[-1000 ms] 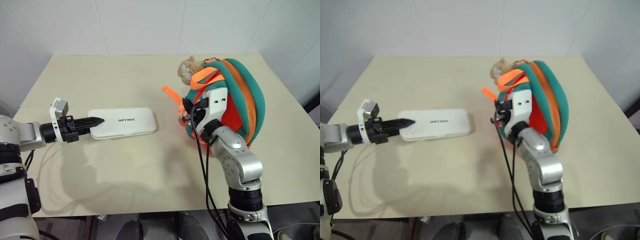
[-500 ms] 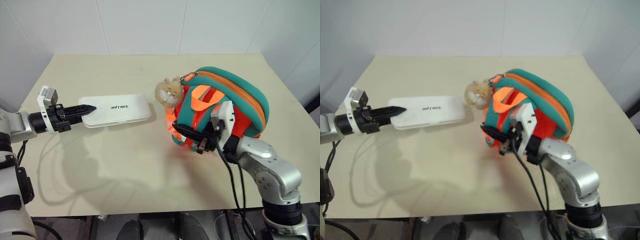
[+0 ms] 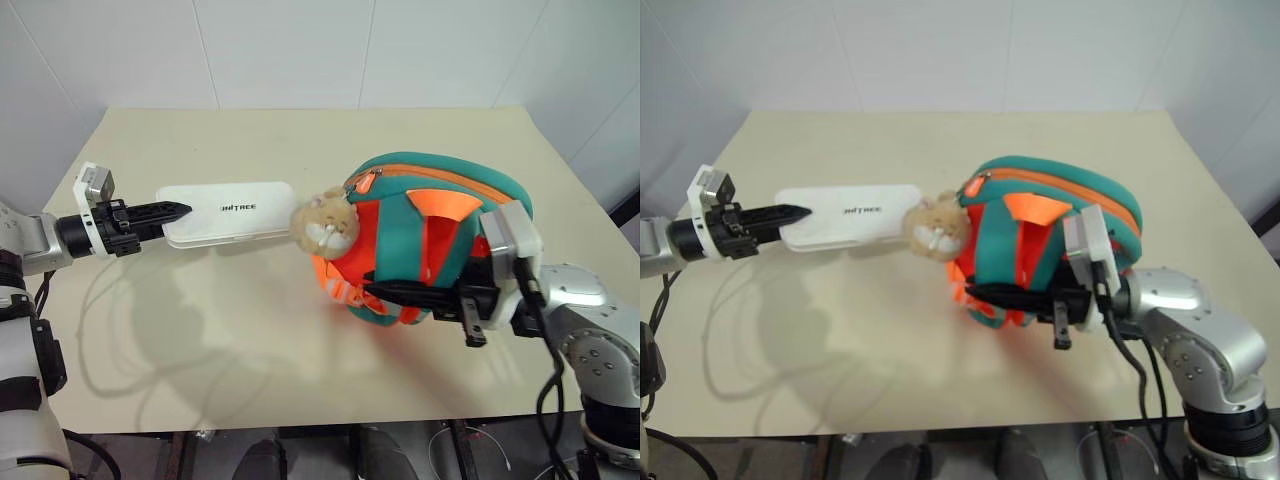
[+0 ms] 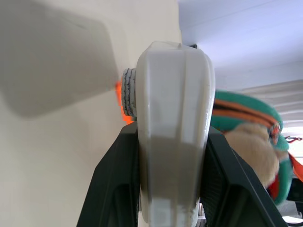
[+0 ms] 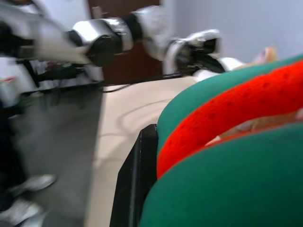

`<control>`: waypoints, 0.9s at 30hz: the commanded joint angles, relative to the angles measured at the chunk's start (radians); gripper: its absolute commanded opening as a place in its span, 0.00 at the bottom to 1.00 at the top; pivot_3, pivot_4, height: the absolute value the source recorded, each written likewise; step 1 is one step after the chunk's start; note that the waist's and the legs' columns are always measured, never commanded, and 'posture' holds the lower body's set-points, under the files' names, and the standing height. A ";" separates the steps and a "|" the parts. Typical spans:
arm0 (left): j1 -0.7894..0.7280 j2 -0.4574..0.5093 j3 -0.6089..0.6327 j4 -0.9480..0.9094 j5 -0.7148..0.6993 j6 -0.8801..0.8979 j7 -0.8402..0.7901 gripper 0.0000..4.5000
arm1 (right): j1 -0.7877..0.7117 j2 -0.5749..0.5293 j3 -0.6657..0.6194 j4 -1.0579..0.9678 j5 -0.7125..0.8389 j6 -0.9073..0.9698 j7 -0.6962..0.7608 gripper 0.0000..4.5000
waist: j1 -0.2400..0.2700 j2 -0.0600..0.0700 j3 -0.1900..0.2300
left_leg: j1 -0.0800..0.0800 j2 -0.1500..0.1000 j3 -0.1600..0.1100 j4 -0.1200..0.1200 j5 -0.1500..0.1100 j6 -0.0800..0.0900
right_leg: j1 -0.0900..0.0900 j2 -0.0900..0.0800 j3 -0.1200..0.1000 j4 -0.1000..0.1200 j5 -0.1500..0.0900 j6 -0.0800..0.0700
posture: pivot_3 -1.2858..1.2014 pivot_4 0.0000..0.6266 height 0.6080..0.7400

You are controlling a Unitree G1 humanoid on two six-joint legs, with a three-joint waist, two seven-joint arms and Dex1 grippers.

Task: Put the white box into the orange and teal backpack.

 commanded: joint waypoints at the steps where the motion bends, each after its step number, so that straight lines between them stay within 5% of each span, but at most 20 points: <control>1: -0.042 0.031 -0.024 -0.005 0.013 -0.014 -0.071 0.27 | -0.006 -0.065 -0.067 -0.042 0.103 -0.006 0.107 0.11 | 0.000 -0.001 0.000 | 0.000 0.000 0.000 0.000 0.000 0.000 | 0.000 0.000 0.000 0.000 0.000 0.000 | 0.52 0.24 1.00; 11: 0.000 0.063 -0.084 -0.173 0.012 -0.158 -0.255 0.27 | -0.022 -0.172 -0.061 0.097 0.056 -0.054 0.301 0.11 | 0.000 -0.002 0.001 | 0.000 0.001 0.000 0.002 0.000 0.000 | 0.000 0.000 0.000 0.001 0.000 0.000 | 0.52 0.24 1.00; 17: 0.186 0.062 0.077 -0.421 -0.055 -0.404 -0.347 0.27 | -0.028 -0.168 -0.042 0.131 0.017 -0.073 0.332 0.11 | 0.000 -0.002 0.001 | 0.000 0.004 0.000 0.001 0.000 0.000 | 0.000 -0.003 0.001 0.000 0.000 0.000 | 0.52 0.24 1.00; 27: 0.322 0.005 0.280 -0.563 -0.134 -0.666 -0.378 0.27 | -0.040 -0.156 -0.039 0.146 0.018 -0.069 0.329 0.11 | 0.003 -0.002 0.001 | -0.001 0.004 0.001 0.003 0.000 0.000 | 0.001 -0.004 0.000 0.000 0.000 0.000 | 0.52 0.24 1.00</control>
